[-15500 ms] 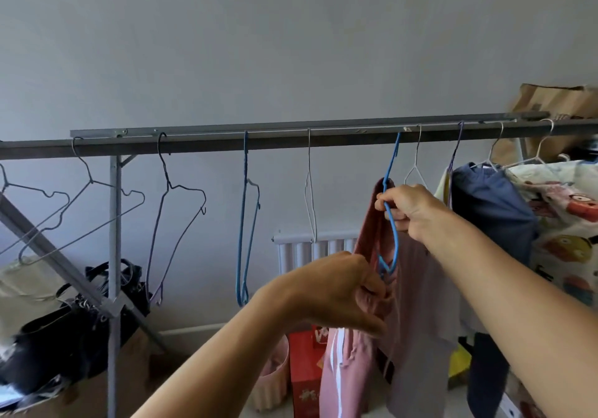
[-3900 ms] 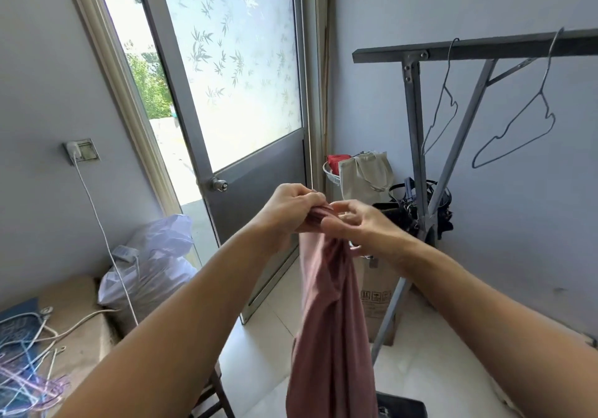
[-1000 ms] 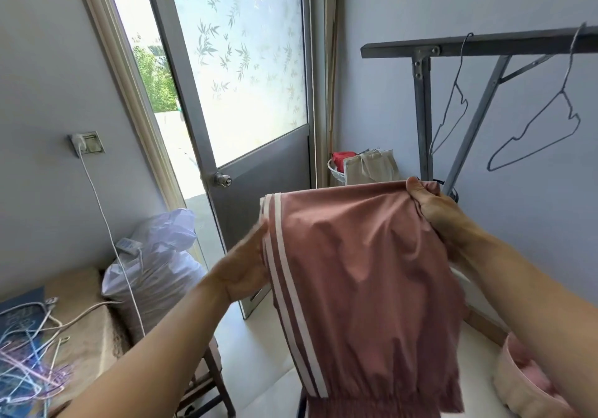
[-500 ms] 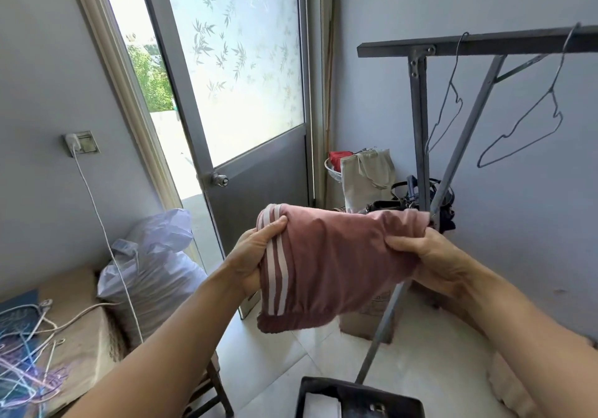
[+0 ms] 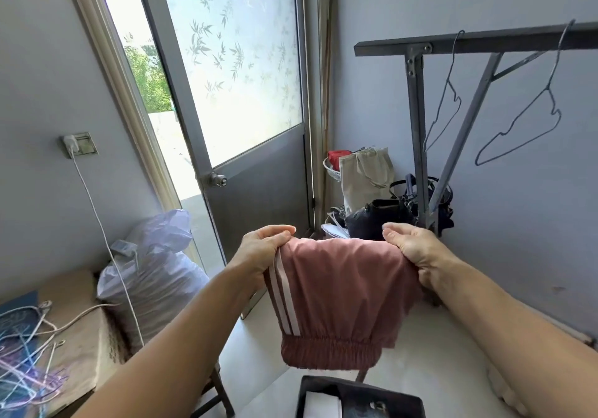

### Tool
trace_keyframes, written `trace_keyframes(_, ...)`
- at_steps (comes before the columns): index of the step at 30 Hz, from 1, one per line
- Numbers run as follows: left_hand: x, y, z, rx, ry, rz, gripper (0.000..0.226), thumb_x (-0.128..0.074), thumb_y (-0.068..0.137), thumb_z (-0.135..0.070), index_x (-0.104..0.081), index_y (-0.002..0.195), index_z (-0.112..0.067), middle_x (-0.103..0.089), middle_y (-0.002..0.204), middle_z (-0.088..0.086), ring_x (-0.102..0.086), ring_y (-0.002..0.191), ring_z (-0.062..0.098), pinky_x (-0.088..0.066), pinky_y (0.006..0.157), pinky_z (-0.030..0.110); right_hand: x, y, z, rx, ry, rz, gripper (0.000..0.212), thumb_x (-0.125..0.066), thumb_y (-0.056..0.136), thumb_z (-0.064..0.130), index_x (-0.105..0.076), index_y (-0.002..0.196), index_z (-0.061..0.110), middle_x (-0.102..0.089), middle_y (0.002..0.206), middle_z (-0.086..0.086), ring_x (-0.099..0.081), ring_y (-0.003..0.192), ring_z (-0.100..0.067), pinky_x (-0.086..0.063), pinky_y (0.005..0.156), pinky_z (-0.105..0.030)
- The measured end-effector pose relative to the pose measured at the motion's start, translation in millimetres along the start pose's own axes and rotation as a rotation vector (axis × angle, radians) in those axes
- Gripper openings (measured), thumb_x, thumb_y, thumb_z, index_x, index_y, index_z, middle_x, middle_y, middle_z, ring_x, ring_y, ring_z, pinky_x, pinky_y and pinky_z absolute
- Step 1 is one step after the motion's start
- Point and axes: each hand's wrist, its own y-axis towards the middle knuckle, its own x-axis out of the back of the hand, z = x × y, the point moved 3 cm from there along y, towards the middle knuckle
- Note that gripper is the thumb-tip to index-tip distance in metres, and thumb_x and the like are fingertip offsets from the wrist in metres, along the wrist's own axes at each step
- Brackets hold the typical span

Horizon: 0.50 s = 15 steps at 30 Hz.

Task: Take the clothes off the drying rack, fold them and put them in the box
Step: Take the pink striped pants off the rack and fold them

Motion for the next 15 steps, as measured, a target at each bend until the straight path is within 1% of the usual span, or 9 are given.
trace_keyframes(1, 0, -1, 0, 0.037, -0.046, 0.057, 0.013, -0.063, 0.092, -0.002, -0.073, 0.091, -0.011, -0.071, 0.091, 0.012, -0.066, 0.066, 0.013, -0.057, 0.059, 0.02, 0, -3, 3, -0.041, 0.071, 0.059, 0.031, -0.059, 0.095, 0.012, -0.062, 0.124, 0.003, -0.067, 0.108, -0.017, -0.062, 0.085, -0.024, -0.052, 0.084, -0.04)
trace_keyframes(2, 1, -3, 0, 0.068, -0.094, 0.121, 0.012, -0.066, 0.088, -0.001, -0.073, 0.093, -0.009, -0.071, 0.091, 0.011, -0.067, 0.066, 0.013, -0.057, 0.059, 0.022, 1, -6, 6, -0.083, 0.141, 0.127, 0.028, -0.059, 0.094, 0.015, -0.064, 0.12, 0.006, -0.068, 0.101, -0.014, -0.061, 0.081, -0.023, -0.052, 0.08, -0.039)
trace_keyframes(3, 2, -4, -1, 0.089, -0.147, 0.192, 0.021, -0.071, 0.081, 0.001, -0.071, 0.101, -0.007, -0.071, 0.095, 0.012, -0.069, 0.071, 0.015, -0.058, 0.061, 0.024, 4, -8, 10, -0.108, 0.209, 0.199, 0.029, -0.062, 0.092, 0.018, -0.064, 0.119, 0.009, -0.068, 0.102, -0.013, -0.062, 0.084, -0.023, -0.052, 0.08, -0.039)
trace_keyframes(5, 6, -6, -3, 0.071, -0.149, 0.316, 0.062, -0.081, 0.06, 0.01, -0.064, 0.118, -0.004, -0.067, 0.112, 0.016, -0.069, 0.086, 0.021, -0.059, 0.073, 0.029, 10, -11, 18, -0.064, 0.274, 0.346, 0.049, -0.074, 0.077, 0.007, -0.057, 0.123, 0.009, -0.065, 0.113, -0.014, -0.063, 0.094, -0.023, -0.051, 0.085, -0.036)
trace_keyframes(7, 6, -8, -5, 0.001, 0.021, 0.351, 0.083, -0.08, 0.05, 0.011, -0.057, 0.128, -0.006, -0.06, 0.123, 0.019, -0.066, 0.096, 0.027, -0.057, 0.085, 0.037, 14, -12, 22, 0.016, 0.138, 0.434, 0.076, -0.074, 0.059, -0.016, -0.051, 0.128, 0.006, -0.064, 0.112, -0.015, -0.063, 0.092, -0.021, -0.052, 0.081, -0.029)
trace_keyframes(8, 5, -9, -8, -0.046, 0.149, 0.348, 0.086, -0.079, 0.049, 0.008, -0.055, 0.13, -0.007, -0.058, 0.124, 0.019, -0.065, 0.099, 0.028, -0.056, 0.09, 0.04, 14, -13, 23, 0.053, 0.014, 0.44, 0.075, -0.067, 0.061, -0.022, -0.051, 0.129, 0.005, -0.064, 0.109, -0.015, -0.063, 0.091, -0.021, -0.052, 0.078, -0.026)
trace_keyframes(10, 1, -12, -15, -0.137, 0.387, 0.326, 0.087, -0.078, 0.048, 0.005, -0.054, 0.13, -0.011, -0.057, 0.121, 0.014, -0.063, 0.1, 0.023, -0.057, 0.089, 0.038, 14, -14, 27, 0.132, -0.221, 0.414, 0.066, -0.055, 0.073, -0.027, -0.052, 0.131, 0.005, -0.064, 0.109, -0.014, -0.061, 0.093, -0.019, -0.051, 0.075, -0.023)
trace_keyframes(12, 0, -13, -21, -0.207, 0.579, 0.326, 0.079, -0.078, 0.055, 0.003, -0.055, 0.128, -0.016, -0.056, 0.119, 0.007, -0.061, 0.1, 0.017, -0.058, 0.085, 0.031, 16, -13, 31, 0.204, -0.386, 0.391, 0.055, -0.053, 0.084, -0.021, -0.054, 0.132, 0.006, -0.065, 0.112, -0.01, -0.061, 0.098, -0.016, -0.049, 0.077, -0.019)
trace_keyframes(15, 0, -15, -27, -0.319, 0.874, 0.336, 0.068, -0.066, 0.057, -0.019, -0.06, 0.125, -0.024, -0.057, 0.121, -0.001, -0.058, 0.109, 0.014, -0.054, 0.093, 0.033, 20, -13, 37, 0.302, -0.614, 0.386, 0.032, -0.056, 0.094, -0.001, -0.063, 0.121, 0.015, -0.068, 0.112, -0.004, -0.062, 0.106, -0.014, -0.048, 0.088, -0.02)
